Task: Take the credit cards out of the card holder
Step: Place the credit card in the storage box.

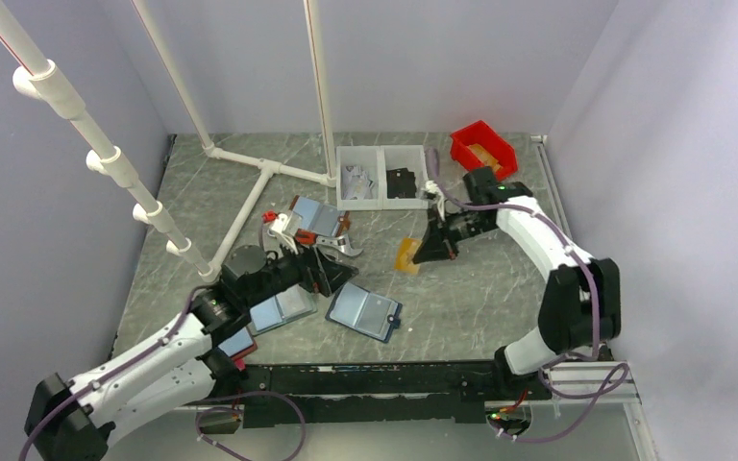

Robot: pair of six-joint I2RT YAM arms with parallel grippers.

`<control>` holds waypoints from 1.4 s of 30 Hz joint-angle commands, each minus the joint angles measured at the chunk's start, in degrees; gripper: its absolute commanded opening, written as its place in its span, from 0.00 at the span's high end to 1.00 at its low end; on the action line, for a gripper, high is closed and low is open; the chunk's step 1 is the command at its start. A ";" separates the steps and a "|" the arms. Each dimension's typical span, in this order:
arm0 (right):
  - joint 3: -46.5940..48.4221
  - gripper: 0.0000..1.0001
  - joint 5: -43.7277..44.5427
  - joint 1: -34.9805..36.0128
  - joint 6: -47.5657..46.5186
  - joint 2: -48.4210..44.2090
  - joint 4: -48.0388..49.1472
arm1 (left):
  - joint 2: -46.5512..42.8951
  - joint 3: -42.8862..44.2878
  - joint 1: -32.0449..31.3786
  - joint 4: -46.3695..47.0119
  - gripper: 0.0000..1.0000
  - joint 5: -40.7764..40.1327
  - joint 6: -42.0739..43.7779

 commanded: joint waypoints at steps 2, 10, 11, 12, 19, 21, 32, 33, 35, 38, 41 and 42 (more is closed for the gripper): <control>-0.85 1.00 6.38 -7.04 1.34 -7.07 4.96 | 0.70 14.36 1.62 -26.93 0.01 -1.72 9.85; -0.60 1.00 10.93 -16.90 3.63 -12.70 9.51 | 14.71 30.61 3.43 -43.08 0.00 -0.68 27.76; -0.14 1.00 11.84 -18.27 3.86 -13.08 10.14 | 16.03 31.14 3.55 -43.75 0.01 -1.05 29.34; 0.48 1.00 12.87 -19.33 3.89 -13.25 10.52 | 16.85 31.22 3.66 -44.04 0.01 -1.18 30.92; 12.39 1.00 20.87 -27.68 -1.88 -5.26 6.05 | 15.54 27.32 4.64 -42.09 0.00 -2.42 34.44; 16.45 1.00 22.16 -29.45 -2.82 -1.43 4.50 | 13.97 26.30 4.83 -41.69 0.01 -2.30 34.80; 34.87 1.00 29.99 -31.19 0.15 16.09 1.49 | 13.51 25.49 5.08 -43.21 0.01 -4.02 35.78; 36.14 1.00 30.65 -31.15 0.42 17.17 1.33 | 13.56 25.49 5.12 -43.29 0.00 -4.09 35.79; 38.40 1.00 31.95 -31.14 0.89 19.19 1.06 | 13.58 25.43 5.08 -43.29 0.01 -4.24 35.87; 42.34 1.00 34.06 -31.15 1.34 21.87 0.60 | 13.57 25.40 5.08 -43.42 0.01 -4.45 35.88; 45.67 1.00 36.07 -31.17 1.44 24.69 -0.18 | 13.57 25.31 5.08 -43.46 0.01 -4.79 35.97; 46.82 1.00 36.50 -31.14 1.37 25.56 -0.59 | 13.63 25.31 5.08 -43.49 0.01 -4.91 36.01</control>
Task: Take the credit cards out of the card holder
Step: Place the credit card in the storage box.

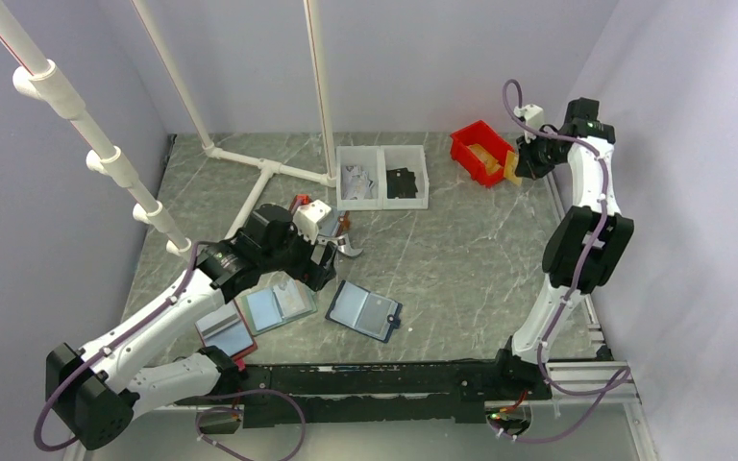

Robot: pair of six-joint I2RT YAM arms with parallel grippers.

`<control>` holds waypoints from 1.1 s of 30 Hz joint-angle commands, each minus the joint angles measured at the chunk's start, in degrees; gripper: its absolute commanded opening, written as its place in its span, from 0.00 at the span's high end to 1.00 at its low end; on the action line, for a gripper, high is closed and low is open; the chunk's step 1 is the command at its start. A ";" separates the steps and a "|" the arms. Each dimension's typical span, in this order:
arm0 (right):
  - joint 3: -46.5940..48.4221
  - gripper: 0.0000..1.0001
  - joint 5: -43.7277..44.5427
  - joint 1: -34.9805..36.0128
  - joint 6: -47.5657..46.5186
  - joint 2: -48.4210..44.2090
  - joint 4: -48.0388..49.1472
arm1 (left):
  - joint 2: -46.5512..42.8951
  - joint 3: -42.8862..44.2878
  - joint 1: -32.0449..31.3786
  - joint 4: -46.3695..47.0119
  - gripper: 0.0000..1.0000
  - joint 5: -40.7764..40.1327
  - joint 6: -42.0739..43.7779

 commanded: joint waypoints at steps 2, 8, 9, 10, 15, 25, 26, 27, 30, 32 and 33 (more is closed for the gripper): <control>7.37 1.00 4.30 -0.07 0.75 3.59 -2.16 | 0.06 -0.07 0.25 0.14 0.01 -1.08 1.85; 10.20 1.00 6.07 -0.05 0.73 6.82 -1.98 | 0.60 -0.02 0.27 -0.08 0.01 -1.62 2.03; 10.57 1.00 6.18 -0.07 0.74 7.22 -1.98 | 0.65 -0.02 0.32 -0.08 0.01 -1.66 2.02; 11.03 1.00 6.35 -0.10 0.89 7.66 -1.92 | 0.74 -0.02 0.29 -0.17 0.00 -1.73 2.09; 12.95 1.00 7.04 0.02 1.16 9.84 -1.72 | 1.46 -0.02 0.34 -0.26 0.01 -2.08 2.20; 16.66 1.00 7.64 1.31 1.56 13.13 -1.11 | 2.56 -0.03 0.60 -0.43 0.01 -2.30 2.32; 16.89 1.00 7.86 1.57 1.65 13.47 -0.84 | 2.69 0.05 0.66 -0.51 0.01 -2.28 2.33; 17.03 1.00 8.00 1.91 1.69 13.73 -0.64 | 2.79 0.06 0.71 -0.52 0.01 -2.28 2.32; 17.59 1.00 8.78 2.85 2.45 14.65 0.72 | 2.98 0.06 0.69 -0.61 0.01 -2.36 2.37; 17.71 1.00 9.16 3.42 3.37 15.07 2.32 | 3.04 -0.01 0.76 -0.53 0.01 -2.50 2.44; 17.84 1.00 9.28 3.68 3.79 15.28 3.25 | 2.99 -0.02 0.82 -0.52 0.01 -2.46 2.44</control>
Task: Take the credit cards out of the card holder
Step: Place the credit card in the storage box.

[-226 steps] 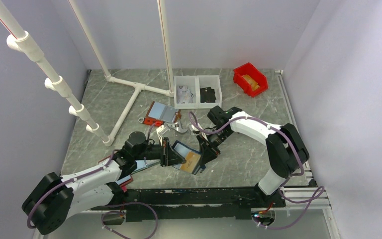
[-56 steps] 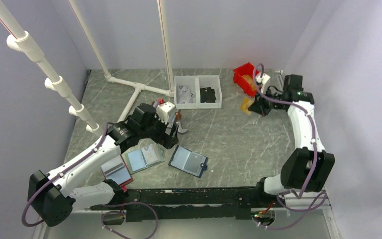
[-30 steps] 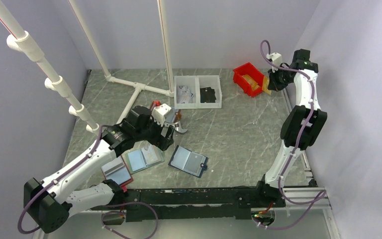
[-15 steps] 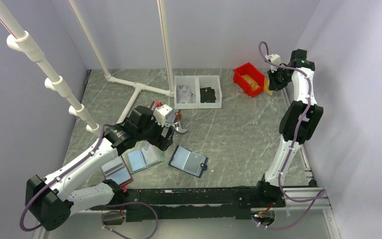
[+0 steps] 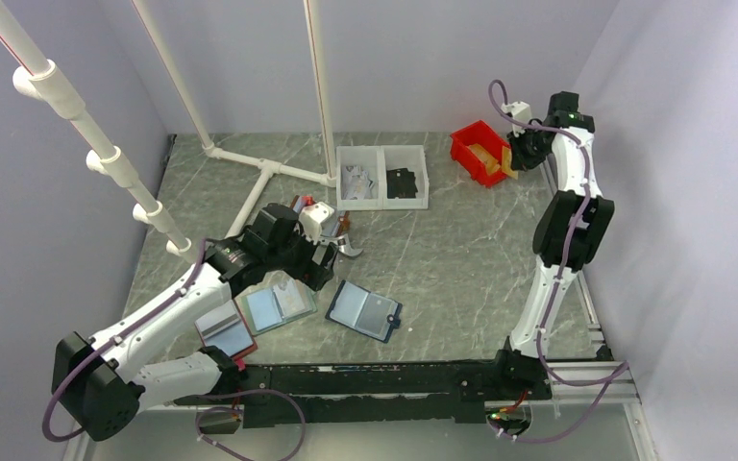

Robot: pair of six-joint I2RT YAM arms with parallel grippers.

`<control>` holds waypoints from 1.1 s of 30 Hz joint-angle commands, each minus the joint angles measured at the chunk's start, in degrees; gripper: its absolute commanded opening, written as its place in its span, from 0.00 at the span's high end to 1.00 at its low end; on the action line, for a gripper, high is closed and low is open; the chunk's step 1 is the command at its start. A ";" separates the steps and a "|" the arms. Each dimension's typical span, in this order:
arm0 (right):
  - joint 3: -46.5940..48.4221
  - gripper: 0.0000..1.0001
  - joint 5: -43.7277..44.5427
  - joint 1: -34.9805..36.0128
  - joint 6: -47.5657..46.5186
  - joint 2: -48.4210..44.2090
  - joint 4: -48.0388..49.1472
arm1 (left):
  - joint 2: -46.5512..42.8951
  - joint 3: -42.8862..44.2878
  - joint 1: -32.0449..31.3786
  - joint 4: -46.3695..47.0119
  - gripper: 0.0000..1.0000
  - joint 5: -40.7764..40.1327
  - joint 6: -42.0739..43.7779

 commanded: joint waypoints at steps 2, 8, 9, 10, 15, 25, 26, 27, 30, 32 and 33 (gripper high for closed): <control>3.67 1.00 1.47 1.73 3.14 1.66 5.72 | 0.11 0.00 0.42 0.30 0.01 -0.58 1.21; 7.02 1.00 2.10 3.42 4.75 4.86 8.99 | 0.30 -0.09 0.68 0.31 0.01 -0.79 1.28; 7.33 1.00 2.37 3.89 4.76 5.26 9.51 | 0.44 -0.09 0.76 0.31 0.01 -0.77 1.31; 7.56 1.00 2.73 4.17 4.87 5.68 10.09 | 0.55 -0.02 0.85 0.26 0.01 -0.70 1.27; 9.31 1.00 3.26 5.00 7.48 7.98 13.09 | 0.85 -0.09 1.36 0.31 0.01 -0.45 1.29; 10.11 0.98 1.70 5.32 11.92 11.71 15.19 | 1.10 -0.13 2.39 0.48 0.01 0.51 1.22; 10.11 0.98 1.74 5.32 12.15 11.97 15.28 | 1.11 -0.10 2.51 0.52 0.01 0.61 1.21; 10.11 0.97 1.75 5.32 12.41 12.17 15.47 | 1.18 -0.09 2.60 0.55 0.01 0.77 1.21; 10.02 0.90 1.95 5.32 13.48 12.65 15.93 | 1.20 -0.10 2.84 0.55 0.01 1.08 1.12; 9.96 0.78 3.09 5.32 14.57 12.76 16.99 | 1.20 -0.09 2.93 0.53 0.01 1.07 1.13; 9.86 0.75 4.56 5.32 15.29 12.69 17.62 | 1.20 -0.13 2.97 0.57 0.01 1.09 1.13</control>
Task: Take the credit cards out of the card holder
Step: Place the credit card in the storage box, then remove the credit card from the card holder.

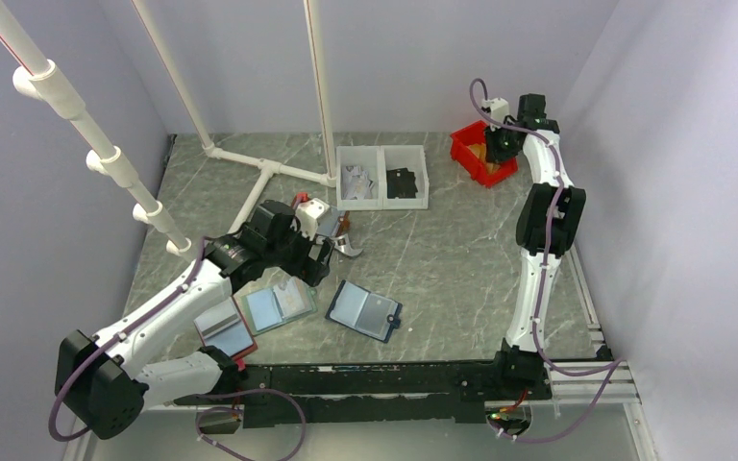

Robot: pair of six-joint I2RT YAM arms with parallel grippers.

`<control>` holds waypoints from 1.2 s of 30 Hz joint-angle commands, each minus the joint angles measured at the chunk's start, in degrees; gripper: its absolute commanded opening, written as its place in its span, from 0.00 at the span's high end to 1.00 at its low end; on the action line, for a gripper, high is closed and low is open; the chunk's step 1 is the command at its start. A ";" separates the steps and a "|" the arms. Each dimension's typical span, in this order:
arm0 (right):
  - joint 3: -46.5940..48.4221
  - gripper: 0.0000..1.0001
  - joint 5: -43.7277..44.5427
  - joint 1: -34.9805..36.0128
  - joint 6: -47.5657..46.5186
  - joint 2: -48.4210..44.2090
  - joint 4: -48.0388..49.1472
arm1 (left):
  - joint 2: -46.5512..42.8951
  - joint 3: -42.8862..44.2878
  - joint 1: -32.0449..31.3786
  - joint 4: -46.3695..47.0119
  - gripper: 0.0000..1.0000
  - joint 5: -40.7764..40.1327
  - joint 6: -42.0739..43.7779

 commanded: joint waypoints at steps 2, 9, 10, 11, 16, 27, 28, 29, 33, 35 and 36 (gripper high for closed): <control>2.33 0.74 6.11 -0.17 4.49 -0.21 5.23 | 0.08 -0.18 0.47 0.74 0.01 1.48 1.00; 1.32 0.68 12.34 -0.34 6.79 -2.15 7.84 | -0.12 -0.09 0.83 0.71 0.01 2.08 0.91; 1.14 0.65 12.70 -0.34 6.99 -2.75 8.00 | -0.25 -0.13 0.88 0.89 0.01 2.22 0.89; 0.88 0.65 12.74 -0.34 7.08 -3.18 8.18 | -0.41 -0.17 0.98 0.98 0.01 2.36 0.83; -0.32 0.63 12.86 -0.34 7.19 -5.66 8.50 | -0.75 -0.18 1.40 1.03 0.01 2.80 0.76; -22.15 0.57 -3.27 -0.02 5.84 -24.32 7.83 | -4.27 -1.22 3.82 4.02 0.01 7.22 -1.37; -25.49 0.56 -5.07 0.13 5.98 -27.92 8.46 | -4.44 -1.31 4.16 4.28 0.01 7.39 -2.15; -28.86 0.56 -7.06 0.30 5.95 -30.66 8.82 | -4.44 -1.39 4.44 4.36 0.01 7.62 -2.80; -40.51 0.55 -14.61 0.91 5.61 -40.02 9.22 | -3.85 -1.03 5.25 4.45 0.01 10.43 -4.15; -45.42 0.55 -17.83 1.56 5.16 -44.38 8.58 | -3.44 -0.89 5.32 4.38 0.01 12.53 -4.25; -47.83 0.55 -19.97 2.06 4.90 -46.54 8.16 | -3.25 -0.88 5.32 4.51 0.01 13.92 -4.49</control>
